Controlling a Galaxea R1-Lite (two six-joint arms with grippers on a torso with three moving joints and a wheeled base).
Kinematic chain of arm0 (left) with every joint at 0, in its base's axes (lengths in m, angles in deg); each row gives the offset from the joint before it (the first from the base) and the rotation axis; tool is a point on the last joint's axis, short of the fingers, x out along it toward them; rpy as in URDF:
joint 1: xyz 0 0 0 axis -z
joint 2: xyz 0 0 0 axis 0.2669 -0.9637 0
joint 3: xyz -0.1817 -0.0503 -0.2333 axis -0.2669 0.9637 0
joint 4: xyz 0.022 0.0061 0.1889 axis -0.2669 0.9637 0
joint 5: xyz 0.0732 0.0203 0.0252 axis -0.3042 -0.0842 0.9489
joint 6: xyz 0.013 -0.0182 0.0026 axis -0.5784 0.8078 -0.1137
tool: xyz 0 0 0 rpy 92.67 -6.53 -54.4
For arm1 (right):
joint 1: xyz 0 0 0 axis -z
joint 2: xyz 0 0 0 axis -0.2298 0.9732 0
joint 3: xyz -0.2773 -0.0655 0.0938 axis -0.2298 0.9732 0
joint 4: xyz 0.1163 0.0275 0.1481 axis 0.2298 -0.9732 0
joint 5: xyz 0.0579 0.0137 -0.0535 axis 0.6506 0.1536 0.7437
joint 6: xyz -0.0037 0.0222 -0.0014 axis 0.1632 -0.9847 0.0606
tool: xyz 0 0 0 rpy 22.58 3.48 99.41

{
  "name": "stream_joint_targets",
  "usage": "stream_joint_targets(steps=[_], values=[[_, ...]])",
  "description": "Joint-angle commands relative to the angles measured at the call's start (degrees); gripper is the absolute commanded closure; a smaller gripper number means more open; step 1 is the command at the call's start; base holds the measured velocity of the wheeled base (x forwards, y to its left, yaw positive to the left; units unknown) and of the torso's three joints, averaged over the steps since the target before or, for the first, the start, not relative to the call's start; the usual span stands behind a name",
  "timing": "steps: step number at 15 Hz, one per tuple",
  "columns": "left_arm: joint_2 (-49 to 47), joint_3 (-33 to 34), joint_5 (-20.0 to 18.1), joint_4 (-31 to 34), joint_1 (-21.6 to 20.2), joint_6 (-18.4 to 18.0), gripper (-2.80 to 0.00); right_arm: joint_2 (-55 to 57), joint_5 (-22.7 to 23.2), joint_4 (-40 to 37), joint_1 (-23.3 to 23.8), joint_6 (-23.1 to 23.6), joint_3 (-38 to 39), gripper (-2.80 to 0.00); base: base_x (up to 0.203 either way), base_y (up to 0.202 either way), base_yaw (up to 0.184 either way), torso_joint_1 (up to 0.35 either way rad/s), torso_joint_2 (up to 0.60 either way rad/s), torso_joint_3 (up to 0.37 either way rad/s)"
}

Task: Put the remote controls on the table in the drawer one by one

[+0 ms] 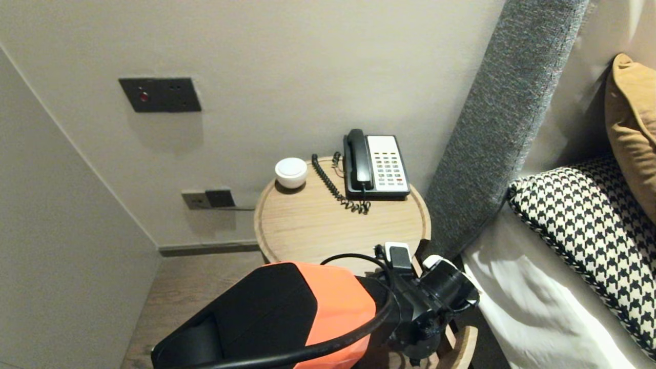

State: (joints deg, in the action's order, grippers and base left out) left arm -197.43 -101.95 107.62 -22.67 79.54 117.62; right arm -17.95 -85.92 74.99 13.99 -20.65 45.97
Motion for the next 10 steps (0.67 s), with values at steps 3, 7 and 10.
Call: stream_joint_targets(steps=[3,7,10], values=[[-2.6,0.0,4.7,-6.9,0.6,-4.0,0.00,0.0,0.0,0.1,0.0,0.0,2.3,0.00,0.000,0.000,0.000,0.000,0.00,0.000],[-3.3,0.1,4.9,-7.4,0.9,-4.1,0.00,0.0,0.0,0.1,0.0,0.0,2.3,0.00,0.000,0.000,0.000,0.000,0.00,0.000],[-3.3,0.2,4.9,-7.1,0.9,-3.7,0.00,0.0,0.0,0.1,0.0,0.0,2.3,0.00,0.000,0.000,0.000,0.000,0.00,0.000]])
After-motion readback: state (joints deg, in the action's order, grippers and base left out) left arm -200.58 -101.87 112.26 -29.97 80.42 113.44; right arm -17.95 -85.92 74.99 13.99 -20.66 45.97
